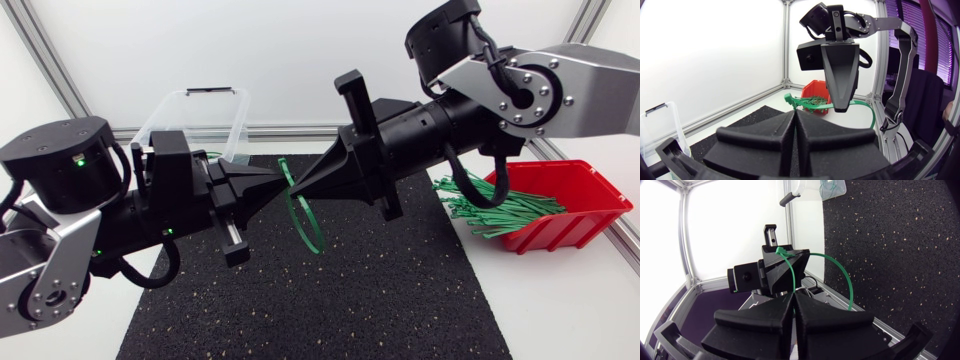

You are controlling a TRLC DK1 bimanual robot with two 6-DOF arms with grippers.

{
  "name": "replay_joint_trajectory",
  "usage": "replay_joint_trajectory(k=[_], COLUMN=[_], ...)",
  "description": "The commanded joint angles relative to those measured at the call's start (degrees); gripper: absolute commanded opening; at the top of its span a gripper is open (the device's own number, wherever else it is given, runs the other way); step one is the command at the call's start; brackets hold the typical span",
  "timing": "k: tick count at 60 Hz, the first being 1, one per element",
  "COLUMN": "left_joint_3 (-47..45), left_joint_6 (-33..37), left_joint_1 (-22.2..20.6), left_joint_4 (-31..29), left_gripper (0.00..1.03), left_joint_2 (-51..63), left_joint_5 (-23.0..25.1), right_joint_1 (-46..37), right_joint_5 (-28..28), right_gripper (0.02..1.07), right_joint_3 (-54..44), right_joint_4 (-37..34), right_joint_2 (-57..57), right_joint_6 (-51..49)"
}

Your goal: Take a green cable tie from the red box, thread the tail through the head to close it, then place it in the transparent bin on the left.

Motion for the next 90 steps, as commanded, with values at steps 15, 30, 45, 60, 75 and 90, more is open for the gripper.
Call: replay_joint_trajectory(k=[15,30,45,60,75,90], left_joint_3=[-1.69,-1.95,-1.95,-1.51,-1.42,-1.51], left_joint_6=[1.17,1.52,1.52,1.43,1.08,0.90], left_joint_1=[-1.88,-1.97,-2.23,-2.94,-3.38,-4.08], left_joint_4=[1.45,1.45,1.54,1.98,1.98,1.89], left_gripper=[0.03,0.03,0.03,0.03,0.03,0.03], left_joint_2=[-0.70,-0.61,-1.14,-1.58,-2.02,-3.08], left_joint_5=[-0.64,-0.99,-1.43,-3.01,-3.01,-3.10], right_joint_1=[0.48,-0.31,-0.84,-0.75,-0.84,-1.98], right_joint_5=[-0.37,-0.46,-0.46,-0.20,0.07,0.24], right_gripper=[0.07,0.07,0.07,0.07,0.07,0.07], right_joint_3=[-0.97,-0.89,-0.89,-1.06,-0.97,-0.89], right_joint_4=[1.44,1.71,1.71,2.15,2.41,2.50], right_joint_2=[-1.64,-2.96,-2.43,-1.02,-1.02,-0.32], right_joint_6=[2.37,2.99,3.43,3.95,4.30,4.57])
